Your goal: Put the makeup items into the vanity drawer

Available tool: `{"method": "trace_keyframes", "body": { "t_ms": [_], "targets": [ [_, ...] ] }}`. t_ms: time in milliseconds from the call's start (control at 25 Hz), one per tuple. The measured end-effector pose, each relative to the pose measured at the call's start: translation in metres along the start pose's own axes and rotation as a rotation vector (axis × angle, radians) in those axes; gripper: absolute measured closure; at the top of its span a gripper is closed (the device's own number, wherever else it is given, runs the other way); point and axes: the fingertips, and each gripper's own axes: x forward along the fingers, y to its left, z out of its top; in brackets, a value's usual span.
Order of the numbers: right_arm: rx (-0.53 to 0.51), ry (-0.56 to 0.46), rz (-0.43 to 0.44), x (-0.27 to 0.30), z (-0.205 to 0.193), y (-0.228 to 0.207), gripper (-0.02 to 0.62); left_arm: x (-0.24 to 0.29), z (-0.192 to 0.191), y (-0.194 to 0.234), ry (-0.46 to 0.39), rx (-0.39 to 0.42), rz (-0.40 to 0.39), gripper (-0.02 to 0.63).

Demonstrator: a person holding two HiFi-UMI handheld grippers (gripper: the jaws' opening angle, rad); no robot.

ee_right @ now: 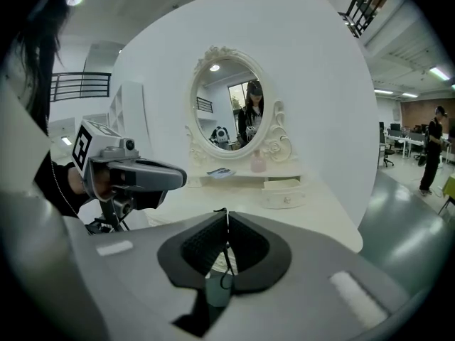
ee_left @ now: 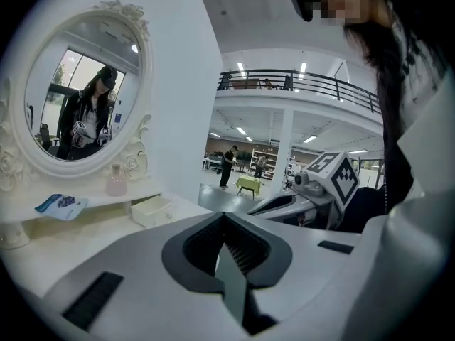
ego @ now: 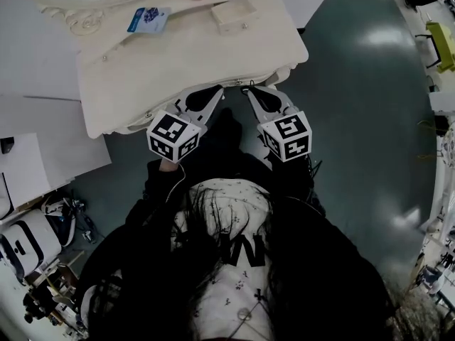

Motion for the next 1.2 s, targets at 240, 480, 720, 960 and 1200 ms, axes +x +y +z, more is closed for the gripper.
{"method": "trace_keyframes", "body": {
  "t_ms": [240, 480, 720, 960, 1200],
  "targets": [
    [0.017, 0.015, -0.027, 0.038, 0.021, -0.033, 0.577, 0.033, 0.021, 0.051, 0.001, -0.007, -0.023, 0.607],
    [0.028, 0.032, -0.069, 0.068, 0.04, -0.064, 0.577, 0.065, 0.037, 0.09, 0.007, -0.003, -0.07, 0.607],
    [0.016, 0.045, -0.087, 0.1, 0.058, -0.083, 0.577, 0.083, 0.047, 0.128, 0.001, -0.007, -0.086, 0.607],
    [-0.007, 0.059, -0.086, 0.117, 0.071, -0.092, 0.577, 0.093, 0.053, 0.153, -0.014, -0.028, -0.076, 0.607],
    [-0.028, 0.067, -0.076, 0.128, 0.084, -0.111, 0.577, 0.106, 0.06, 0.164, -0.025, -0.046, -0.061, 0.607]
  ]
}}
